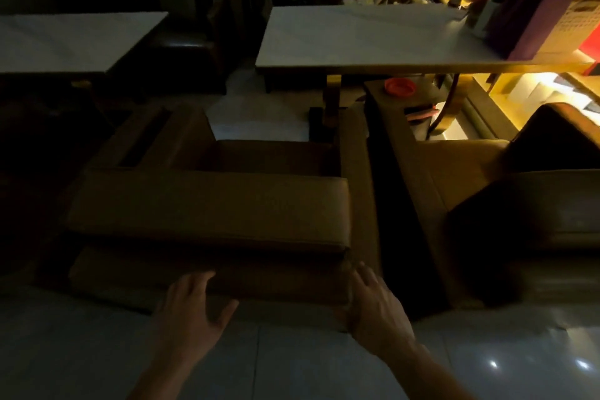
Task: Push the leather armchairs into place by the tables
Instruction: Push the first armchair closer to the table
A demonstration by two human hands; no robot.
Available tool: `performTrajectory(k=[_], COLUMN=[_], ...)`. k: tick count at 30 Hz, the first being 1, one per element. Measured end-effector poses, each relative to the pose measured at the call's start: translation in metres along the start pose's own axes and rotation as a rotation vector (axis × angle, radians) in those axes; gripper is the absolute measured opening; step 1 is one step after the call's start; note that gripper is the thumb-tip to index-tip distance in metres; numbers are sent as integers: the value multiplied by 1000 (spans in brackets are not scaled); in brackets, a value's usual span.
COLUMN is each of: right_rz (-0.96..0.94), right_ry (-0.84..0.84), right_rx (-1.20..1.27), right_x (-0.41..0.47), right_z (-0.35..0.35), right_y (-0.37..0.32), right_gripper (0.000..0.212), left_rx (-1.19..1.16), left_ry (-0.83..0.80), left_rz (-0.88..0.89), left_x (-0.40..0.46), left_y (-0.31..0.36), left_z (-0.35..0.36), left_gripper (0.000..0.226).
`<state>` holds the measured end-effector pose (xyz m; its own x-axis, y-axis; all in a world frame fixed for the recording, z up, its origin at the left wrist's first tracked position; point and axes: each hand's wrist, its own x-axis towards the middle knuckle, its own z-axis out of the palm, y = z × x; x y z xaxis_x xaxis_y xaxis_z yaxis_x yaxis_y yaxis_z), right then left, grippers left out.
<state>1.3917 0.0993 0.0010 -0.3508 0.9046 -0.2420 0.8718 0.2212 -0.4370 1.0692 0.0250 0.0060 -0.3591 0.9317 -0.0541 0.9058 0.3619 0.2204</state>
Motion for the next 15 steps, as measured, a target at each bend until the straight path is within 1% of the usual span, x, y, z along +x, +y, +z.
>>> performTrajectory(k=[3, 5, 7, 11, 13, 15], right_rz=[44, 80, 130, 228, 245, 259], right_ry=[56, 59, 60, 80, 52, 29], right_rx=[-57, -122, -163, -196, -200, -203], right_x=[2, 3, 5, 18, 25, 30], right_z=[22, 31, 39, 53, 59, 64], right_y=[-35, -53, -67, -76, -75, -73], right_gripper=[87, 92, 96, 100, 100, 99], left_rx=[39, 43, 49, 101, 173, 230], left_ry=[-40, -71, -123, -220, -286, -339], left_rz=[10, 46, 45, 8, -1, 9], left_x=[20, 35, 50, 82, 97, 109], left_y=[-55, -78, -95, -129, -147, -157], left_z=[-16, -23, -28, -28, -27, -26], left_gripper=[80, 85, 90, 106, 116, 121])
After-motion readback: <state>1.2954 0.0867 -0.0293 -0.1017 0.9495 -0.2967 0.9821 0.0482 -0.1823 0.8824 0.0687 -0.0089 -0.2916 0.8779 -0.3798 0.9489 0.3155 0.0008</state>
